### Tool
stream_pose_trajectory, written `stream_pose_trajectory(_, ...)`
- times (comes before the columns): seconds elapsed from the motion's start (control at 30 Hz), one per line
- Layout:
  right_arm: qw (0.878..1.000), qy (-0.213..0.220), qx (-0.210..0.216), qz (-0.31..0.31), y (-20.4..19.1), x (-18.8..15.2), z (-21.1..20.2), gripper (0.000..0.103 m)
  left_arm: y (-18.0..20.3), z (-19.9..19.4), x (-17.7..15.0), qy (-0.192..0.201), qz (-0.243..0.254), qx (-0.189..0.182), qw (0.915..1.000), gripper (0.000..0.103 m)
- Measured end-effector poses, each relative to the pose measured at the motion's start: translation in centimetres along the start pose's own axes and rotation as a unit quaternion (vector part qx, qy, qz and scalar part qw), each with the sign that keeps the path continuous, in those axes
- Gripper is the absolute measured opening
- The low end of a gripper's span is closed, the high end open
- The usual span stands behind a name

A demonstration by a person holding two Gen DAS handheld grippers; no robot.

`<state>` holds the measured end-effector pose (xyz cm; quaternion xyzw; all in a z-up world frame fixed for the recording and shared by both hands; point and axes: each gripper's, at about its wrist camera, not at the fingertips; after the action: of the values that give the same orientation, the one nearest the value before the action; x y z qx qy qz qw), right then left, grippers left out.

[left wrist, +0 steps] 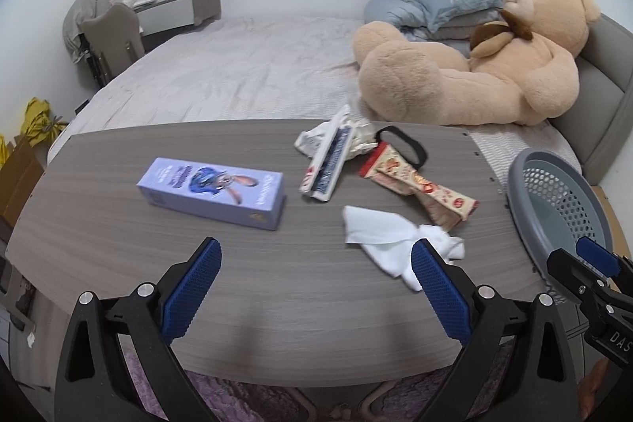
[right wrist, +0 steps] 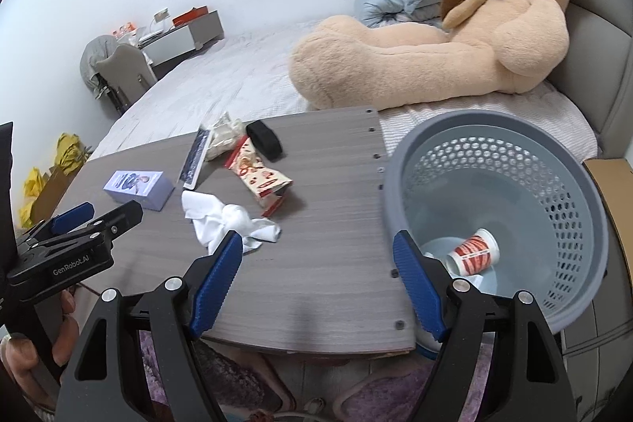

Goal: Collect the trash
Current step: 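Move both tools back toward the table, then grasp the red-and-white snack wrapper with the right gripper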

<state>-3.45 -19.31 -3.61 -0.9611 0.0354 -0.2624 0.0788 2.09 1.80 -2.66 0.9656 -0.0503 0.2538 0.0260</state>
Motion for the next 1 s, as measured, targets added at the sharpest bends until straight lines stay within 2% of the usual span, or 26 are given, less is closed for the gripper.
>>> stream_pose_trajectory(0.37,0.999,-0.017,0.02,-0.027,-2.6,2.1,2.6,0.075,-4.4,1.4,-0.4,-0.016,-0.042,0.021,0.9988,0.095)
stream_pose_trajectory(0.63,0.997,-0.036,0.015,-0.066,-4.0,4.9,5.4,0.075,-5.1,2.0,0.0,-0.024,-0.061,0.031,0.9974,0.095)
stream_pose_trajectory(1.0,0.989,-0.086,0.005,-0.119,-5.5,9.1,10.1,0.075,-5.3,3.0,0.6,-0.031,-0.084,0.025,0.9957,0.095)
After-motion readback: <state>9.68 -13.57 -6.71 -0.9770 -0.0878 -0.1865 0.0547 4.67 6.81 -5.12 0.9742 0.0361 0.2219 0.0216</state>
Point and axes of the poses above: each gripper's, at about its wrist camera, not at the fingertips, and z roughly the way its jaws point, y to its right, x to its top, and after that the axes turned 15 degrees about -y, right-handed
